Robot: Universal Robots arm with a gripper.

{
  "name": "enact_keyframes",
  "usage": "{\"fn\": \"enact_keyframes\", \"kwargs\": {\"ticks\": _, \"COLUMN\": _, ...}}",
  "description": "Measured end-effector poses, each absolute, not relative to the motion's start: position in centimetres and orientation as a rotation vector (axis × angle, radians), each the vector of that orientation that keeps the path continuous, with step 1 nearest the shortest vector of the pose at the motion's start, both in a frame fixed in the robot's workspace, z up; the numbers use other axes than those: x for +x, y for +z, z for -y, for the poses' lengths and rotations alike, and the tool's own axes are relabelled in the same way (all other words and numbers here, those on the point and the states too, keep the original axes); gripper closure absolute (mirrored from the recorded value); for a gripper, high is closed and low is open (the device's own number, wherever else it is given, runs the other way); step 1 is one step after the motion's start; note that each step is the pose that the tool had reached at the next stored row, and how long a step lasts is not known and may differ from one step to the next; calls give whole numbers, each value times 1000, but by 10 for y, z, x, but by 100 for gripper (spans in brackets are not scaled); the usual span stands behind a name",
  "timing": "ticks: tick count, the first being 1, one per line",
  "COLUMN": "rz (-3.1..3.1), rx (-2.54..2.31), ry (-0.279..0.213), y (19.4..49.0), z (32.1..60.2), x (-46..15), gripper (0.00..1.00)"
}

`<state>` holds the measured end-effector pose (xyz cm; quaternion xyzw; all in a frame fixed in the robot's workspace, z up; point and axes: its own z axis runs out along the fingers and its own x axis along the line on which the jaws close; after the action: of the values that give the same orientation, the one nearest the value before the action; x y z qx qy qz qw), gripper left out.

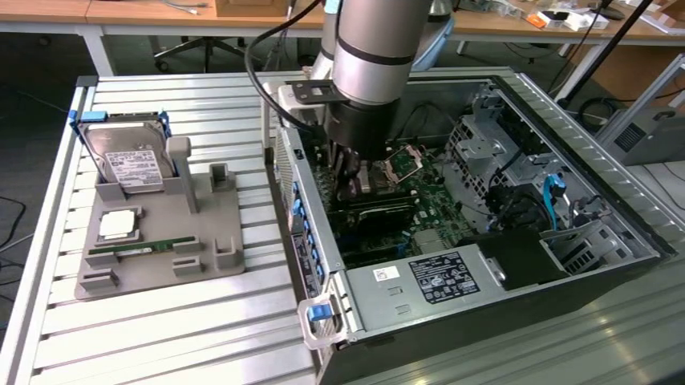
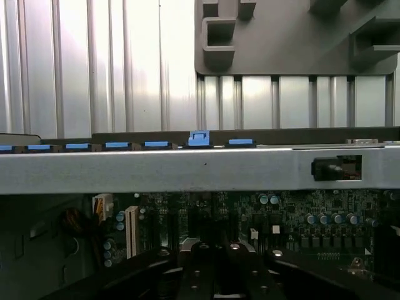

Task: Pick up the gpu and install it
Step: 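Press down on the gpu until it lock into place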

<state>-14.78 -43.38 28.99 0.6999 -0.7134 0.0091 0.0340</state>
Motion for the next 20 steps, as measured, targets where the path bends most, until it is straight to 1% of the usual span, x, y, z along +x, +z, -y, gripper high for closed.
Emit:
{"fn": "enact_keyframes", "kwargs": {"ticks": 4, "rz": 2194, "rx": 2152, "ry": 27, "y": 288, "z": 426, "x": -149, "gripper": 89}}
{"fn": "enact_keyframes", "kwargs": {"ticks": 12, "rz": 2190, "rx": 2149, "ry": 20, "y": 275, "z": 425, "x": -149, "gripper": 89}}
{"fn": "enact_keyframes", "kwargs": {"ticks": 20, "rz": 2186, "rx": 2145, "ry": 25, "y": 270, "z": 425, "x": -149, "gripper": 89}}
